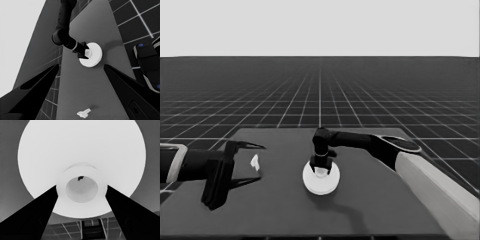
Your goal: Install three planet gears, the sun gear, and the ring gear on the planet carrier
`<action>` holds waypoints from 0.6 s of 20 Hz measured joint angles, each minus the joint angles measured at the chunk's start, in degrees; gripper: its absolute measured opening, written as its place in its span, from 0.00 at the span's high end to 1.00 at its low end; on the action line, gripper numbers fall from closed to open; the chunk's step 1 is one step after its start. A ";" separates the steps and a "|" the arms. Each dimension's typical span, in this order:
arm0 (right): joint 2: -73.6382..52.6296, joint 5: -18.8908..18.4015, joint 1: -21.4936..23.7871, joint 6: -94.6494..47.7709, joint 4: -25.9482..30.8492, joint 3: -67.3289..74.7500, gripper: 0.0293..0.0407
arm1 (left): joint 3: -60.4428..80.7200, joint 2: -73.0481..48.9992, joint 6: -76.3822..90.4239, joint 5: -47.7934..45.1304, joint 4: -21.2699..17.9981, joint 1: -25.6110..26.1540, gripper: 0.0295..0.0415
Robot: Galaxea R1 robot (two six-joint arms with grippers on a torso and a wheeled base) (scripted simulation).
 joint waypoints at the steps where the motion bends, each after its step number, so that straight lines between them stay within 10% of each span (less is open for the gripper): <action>1: -0.01 -0.01 0.01 0.50 -0.01 -0.01 0.51 | 0.00 0.00 0.00 0.00 0.00 0.00 0.25; 12: -0.06 0.00 -0.36 6.00 0.03 -0.07 0.51 | 0.00 0.00 0.00 0.00 0.00 0.00 0.25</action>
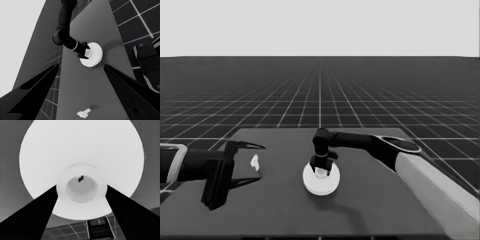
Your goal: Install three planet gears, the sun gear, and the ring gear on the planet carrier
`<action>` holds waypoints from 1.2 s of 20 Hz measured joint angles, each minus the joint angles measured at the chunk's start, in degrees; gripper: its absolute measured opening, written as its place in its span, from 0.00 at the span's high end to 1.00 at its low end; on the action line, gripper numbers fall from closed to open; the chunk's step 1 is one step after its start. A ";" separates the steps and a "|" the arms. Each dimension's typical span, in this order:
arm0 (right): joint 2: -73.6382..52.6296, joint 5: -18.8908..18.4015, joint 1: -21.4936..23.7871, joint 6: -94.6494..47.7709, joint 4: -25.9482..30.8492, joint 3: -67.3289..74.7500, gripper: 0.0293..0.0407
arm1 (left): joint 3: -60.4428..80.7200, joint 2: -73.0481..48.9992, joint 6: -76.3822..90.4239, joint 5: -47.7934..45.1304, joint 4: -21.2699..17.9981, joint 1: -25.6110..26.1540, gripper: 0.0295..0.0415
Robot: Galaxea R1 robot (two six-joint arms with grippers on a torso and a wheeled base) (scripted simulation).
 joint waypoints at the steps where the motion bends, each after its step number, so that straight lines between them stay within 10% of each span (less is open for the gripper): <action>1: 0.00 0.00 -0.04 0.50 0.00 0.00 0.51 | 0.00 0.00 0.00 0.00 0.00 0.00 0.25; 24: -0.03 -0.02 -0.27 12.01 -0.03 -0.03 0.51 | 0.00 0.00 0.00 0.00 0.00 0.00 0.25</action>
